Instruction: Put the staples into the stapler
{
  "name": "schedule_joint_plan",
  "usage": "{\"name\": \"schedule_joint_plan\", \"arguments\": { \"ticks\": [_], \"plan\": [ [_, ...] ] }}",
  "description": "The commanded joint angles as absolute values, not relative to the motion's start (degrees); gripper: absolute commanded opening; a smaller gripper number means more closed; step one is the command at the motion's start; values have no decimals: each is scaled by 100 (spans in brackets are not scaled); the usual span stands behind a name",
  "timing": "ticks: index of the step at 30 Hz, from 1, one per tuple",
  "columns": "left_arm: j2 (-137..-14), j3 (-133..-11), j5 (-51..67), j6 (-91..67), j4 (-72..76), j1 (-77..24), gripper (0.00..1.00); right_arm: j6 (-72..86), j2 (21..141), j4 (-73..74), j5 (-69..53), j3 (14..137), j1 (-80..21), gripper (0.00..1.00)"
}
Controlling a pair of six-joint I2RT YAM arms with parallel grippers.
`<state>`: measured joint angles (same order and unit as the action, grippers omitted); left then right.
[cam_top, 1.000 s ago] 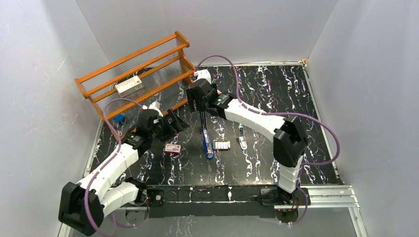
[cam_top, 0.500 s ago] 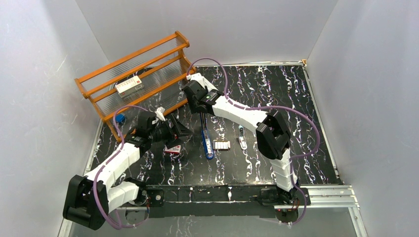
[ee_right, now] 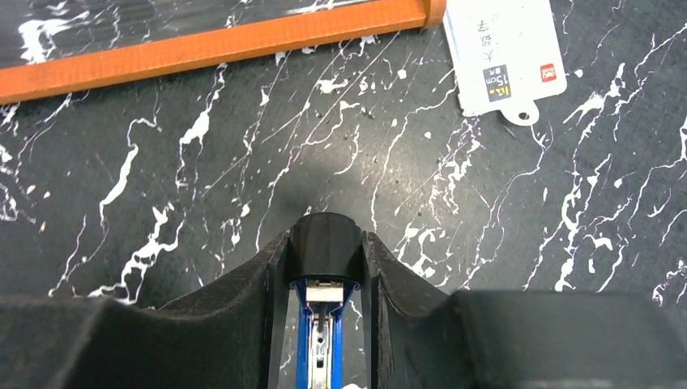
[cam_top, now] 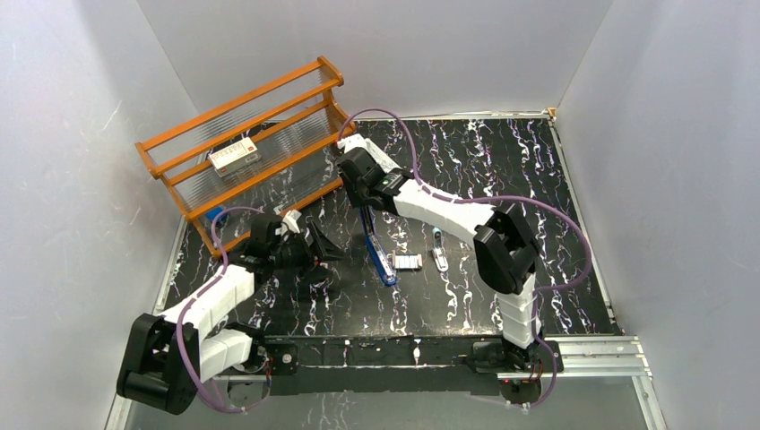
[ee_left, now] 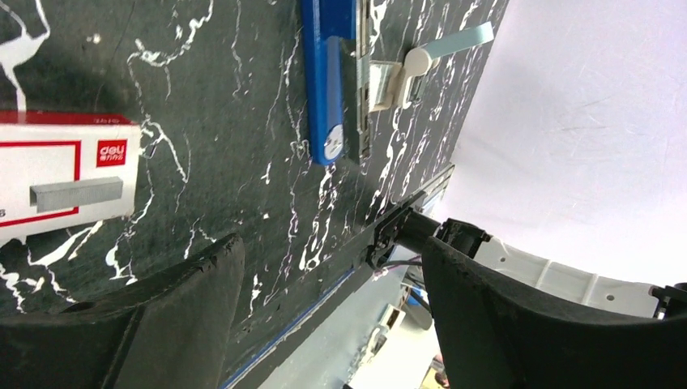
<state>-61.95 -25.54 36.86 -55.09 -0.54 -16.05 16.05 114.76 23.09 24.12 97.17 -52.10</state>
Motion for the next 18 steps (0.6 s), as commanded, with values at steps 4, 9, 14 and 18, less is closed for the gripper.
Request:
{"name": "schedule_joint_plan", "arguments": {
  "ticks": [4, 9, 14, 18],
  "plan": [
    [-6087, -2570, 3716, -5357, -429, -1567, 76, 1408, 10614, 1650, 1847, 9134, -5292, 34],
    [-5908, -2908, 3039, -5094, -1065, -1461, 77, 1582, 10428, 1793, 1897, 8934, -5603, 34],
    [-5999, -3195, 2892, -4902, -1431, -1174, 77, 2008, 10153, 2025, 1849, 8672, -5805, 34],
    [-6130, -3501, 2734, -4716, -1682, -968, 77, 1850, 9846, 1847, 1530, 8221, -5977, 35]
  ]
}}
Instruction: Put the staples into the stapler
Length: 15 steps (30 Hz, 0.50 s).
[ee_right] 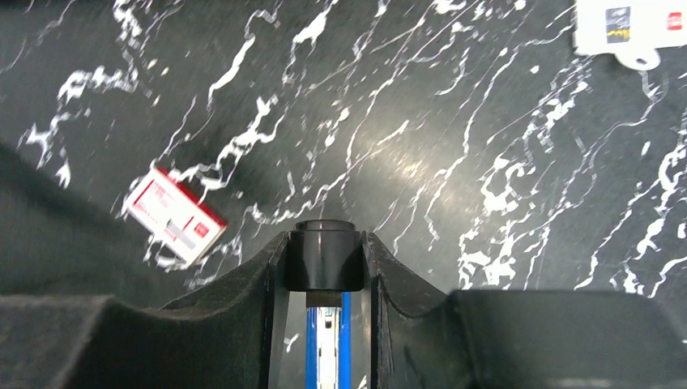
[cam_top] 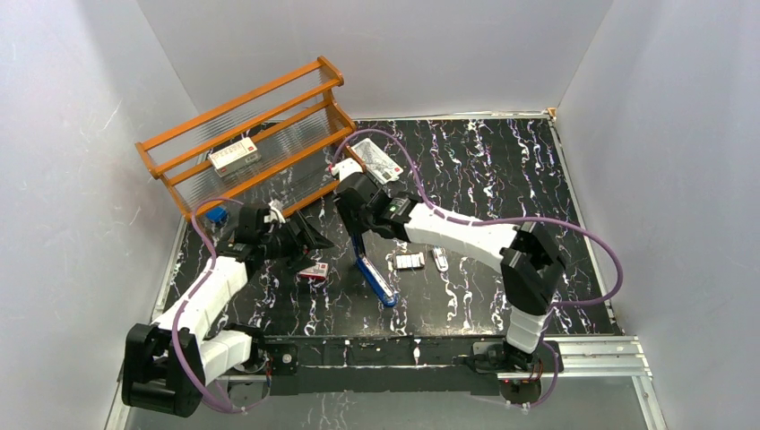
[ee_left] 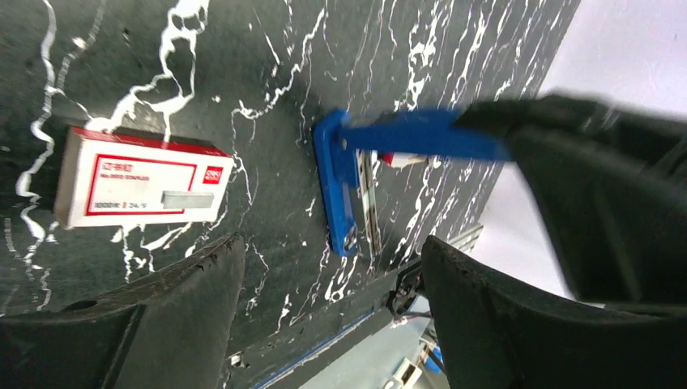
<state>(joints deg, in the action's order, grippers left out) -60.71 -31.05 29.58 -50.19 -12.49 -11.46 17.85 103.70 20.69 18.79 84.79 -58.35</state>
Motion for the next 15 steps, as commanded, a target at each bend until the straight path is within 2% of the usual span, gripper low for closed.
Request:
{"name": "schedule_joint_plan", "arguments": {
  "ticks": [1, 10, 15],
  "plan": [
    [-6160, -3575, 2699, -4675, -1727, -941, 77, 1728, 9803, 1838, 1448, 8124, -6018, 36],
    [-6356, -3913, 2585, -4295, -1940, -759, 77, 882, 9428, 1718, 982, 7387, -6349, 39],
    [-6431, -3935, 2722, -4228, -1883, -738, 77, 808, 9264, 1701, 891, 7233, -6371, 45]
  ]
}}
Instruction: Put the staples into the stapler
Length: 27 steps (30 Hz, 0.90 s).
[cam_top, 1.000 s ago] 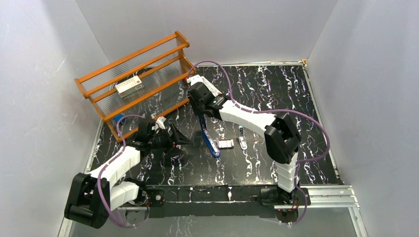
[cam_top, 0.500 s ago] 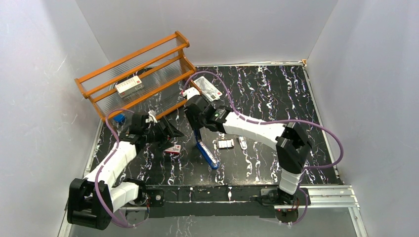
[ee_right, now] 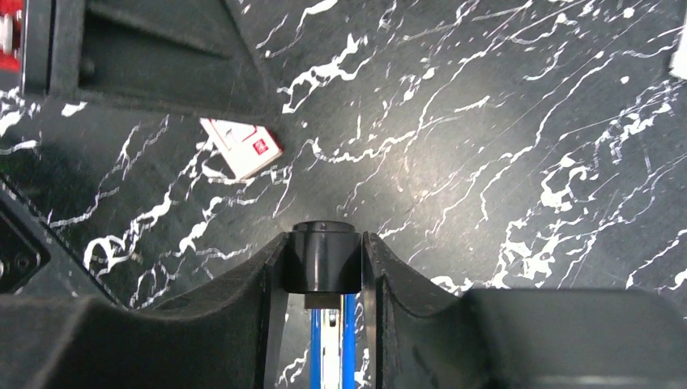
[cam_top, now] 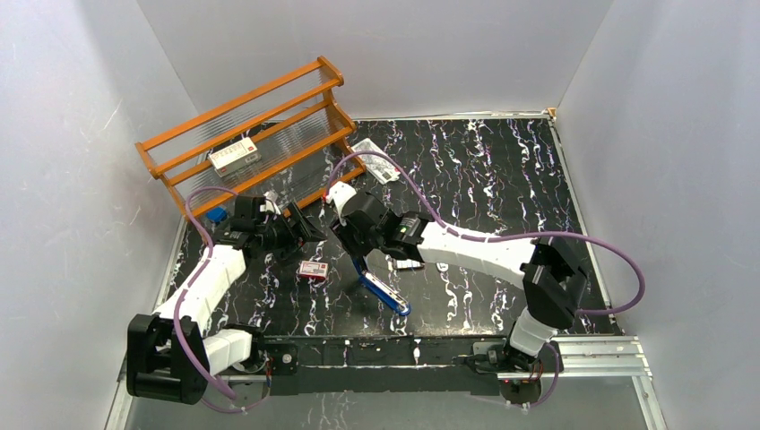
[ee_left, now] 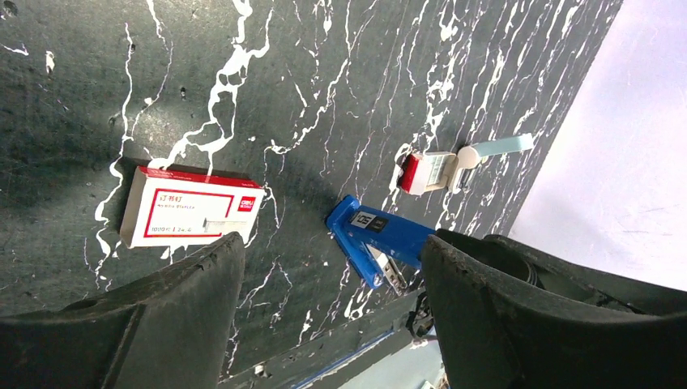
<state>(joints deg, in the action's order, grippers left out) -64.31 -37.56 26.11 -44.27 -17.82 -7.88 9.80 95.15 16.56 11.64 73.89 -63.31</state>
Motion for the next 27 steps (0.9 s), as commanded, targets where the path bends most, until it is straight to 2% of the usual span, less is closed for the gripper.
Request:
{"name": "schedule_joint_plan", "arguments": {
  "ticks": [1, 7, 12, 16, 22, 27],
  "plan": [
    [-6441, -3935, 2743, -4212, -1869, -738, 77, 809, 9231, 1667, 876, 7199, -6372, 46],
    [-6436, -3957, 3007, -4012, -1772, -733, 77, 784, 9155, 1559, 751, 7140, -6368, 51],
    [-6418, -4086, 3067, -3837, -1749, -734, 78, 812, 8788, 1324, 744, 6856, -6372, 73],
    [-6542, -4206, 3165, -3721, -1747, -734, 80, 909, 8275, 991, 835, 6498, -6372, 84],
    [-6595, -4437, 3571, -3302, -1587, -737, 83, 1213, 7331, 985, 1098, 5603, -6372, 90],
    [-6512, -4871, 4127, -2325, -1270, -747, 83, 1439, 6507, 832, 913, 4383, -6363, 91]
  ]
}}
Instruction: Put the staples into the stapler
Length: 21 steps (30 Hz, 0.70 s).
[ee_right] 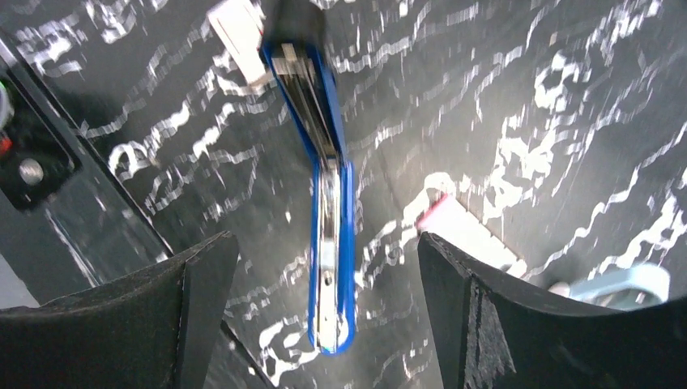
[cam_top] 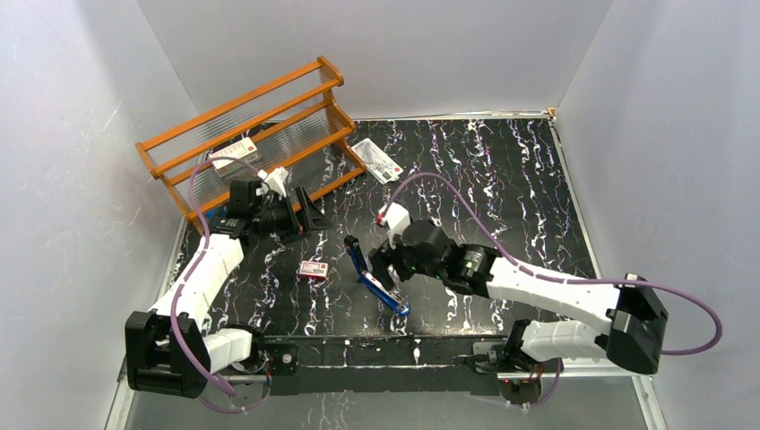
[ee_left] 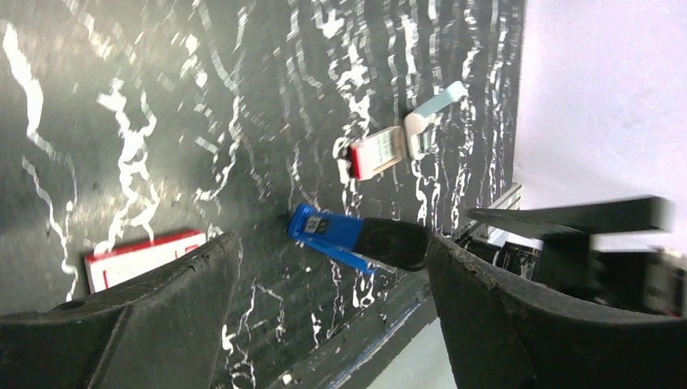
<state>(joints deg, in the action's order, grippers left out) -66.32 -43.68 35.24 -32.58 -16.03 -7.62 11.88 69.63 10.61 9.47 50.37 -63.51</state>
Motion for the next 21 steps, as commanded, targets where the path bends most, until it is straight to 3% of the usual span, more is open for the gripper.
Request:
{"name": "schedule_joint_plan", "arguments": {
  "ticks": [1, 4, 10, 13, 21],
  "plan": [
    [-6486, -4967, 4123, -2010, -1262, -747, 83, 1519, 6371, 773, 868, 4165, -6360, 90],
    [-6502, -5152, 4425, -1032, -1072, -747, 84, 1786, 6004, 583, 656, 3687, -6354, 90],
    [-6655, -5054, 7021, 2100, -697, -756, 84, 2135, 5722, 465, 434, 3360, -6354, 90],
    [-6892, -5228, 8005, 3632, -1259, -801, 80, 2295, 5641, 434, 422, 3283, -6339, 90],
    [-8055, -6031, 6914, 5724, -2990, -1816, 79, 2659, 5653, 217, 386, 3110, -6341, 90]
  ]
}}
